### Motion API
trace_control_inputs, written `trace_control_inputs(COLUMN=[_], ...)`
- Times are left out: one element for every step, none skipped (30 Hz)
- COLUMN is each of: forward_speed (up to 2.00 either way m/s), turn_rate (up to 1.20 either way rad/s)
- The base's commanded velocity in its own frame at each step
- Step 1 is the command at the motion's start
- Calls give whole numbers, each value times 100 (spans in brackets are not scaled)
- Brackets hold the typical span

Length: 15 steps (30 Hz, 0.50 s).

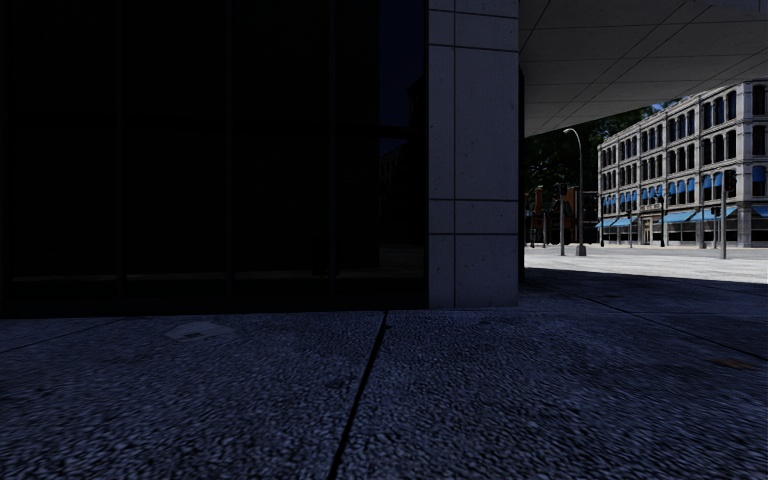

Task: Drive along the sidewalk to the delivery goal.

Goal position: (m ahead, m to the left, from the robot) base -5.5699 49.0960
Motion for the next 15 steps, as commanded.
trace_control_inputs(forward_speed=[0, 0, 0, 0, 0, 0, 0, 0, 0, 0, 0, 0, 0, 0, 0], turn_rate=[0, 0, 0, 0, 0, 0, 1, 48, 69, 92, 100, 107, 109, 109, 109])
